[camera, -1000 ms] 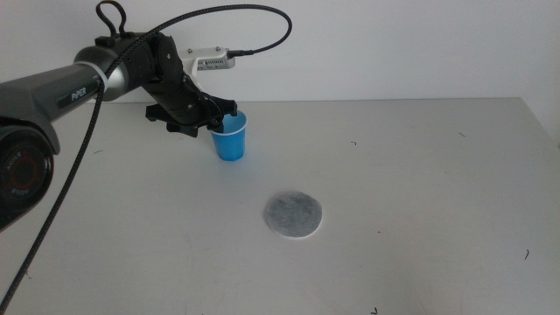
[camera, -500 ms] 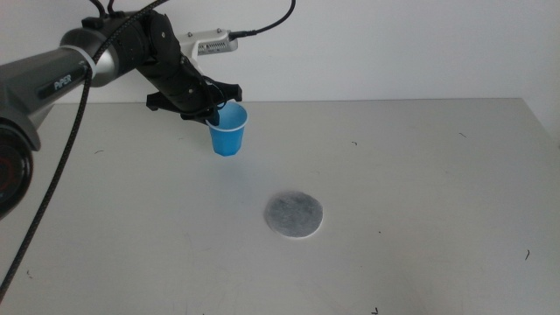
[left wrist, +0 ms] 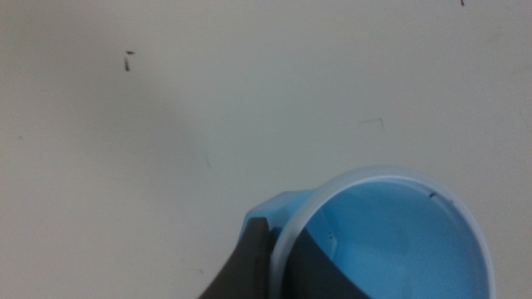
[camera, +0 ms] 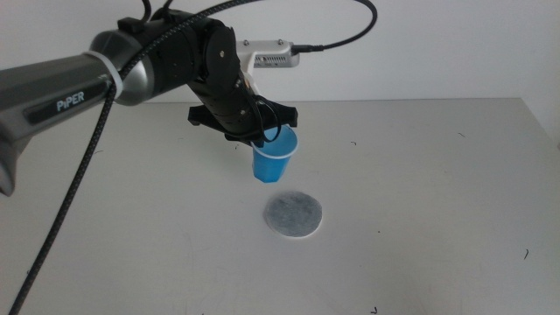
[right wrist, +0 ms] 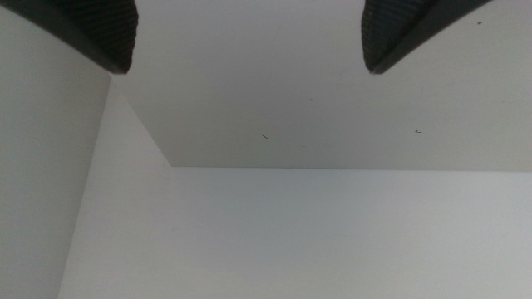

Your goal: Place an empty cup on a cup mat.

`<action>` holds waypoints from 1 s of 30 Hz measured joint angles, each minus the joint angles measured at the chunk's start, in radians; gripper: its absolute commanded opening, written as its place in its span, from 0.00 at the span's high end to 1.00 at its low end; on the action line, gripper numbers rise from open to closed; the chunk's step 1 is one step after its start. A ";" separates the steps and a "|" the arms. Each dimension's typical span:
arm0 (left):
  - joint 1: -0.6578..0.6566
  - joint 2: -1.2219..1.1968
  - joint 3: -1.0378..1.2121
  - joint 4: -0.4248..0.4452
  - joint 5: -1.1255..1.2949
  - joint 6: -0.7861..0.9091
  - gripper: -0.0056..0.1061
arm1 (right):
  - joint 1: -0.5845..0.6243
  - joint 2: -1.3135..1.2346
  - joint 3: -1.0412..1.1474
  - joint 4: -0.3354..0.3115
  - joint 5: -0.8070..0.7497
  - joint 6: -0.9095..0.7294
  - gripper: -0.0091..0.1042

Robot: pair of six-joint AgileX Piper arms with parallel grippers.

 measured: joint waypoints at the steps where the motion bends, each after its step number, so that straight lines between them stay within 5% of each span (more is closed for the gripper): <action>1: -0.015 0.000 0.010 0.009 -0.004 -0.013 0.95 | 0.000 0.000 0.000 0.000 0.000 0.000 0.09; 25: -0.120 -0.001 0.215 0.011 -0.198 -0.142 0.95 | 0.000 0.000 0.000 0.000 0.000 0.000 0.09; 28: -0.120 0.000 0.216 0.007 -0.203 -0.142 0.90 | 0.000 0.000 0.000 0.000 0.000 0.000 0.09; 30: -0.120 0.002 0.217 0.007 -0.203 -0.142 0.78 | 0.000 0.000 0.000 0.000 0.000 0.000 0.09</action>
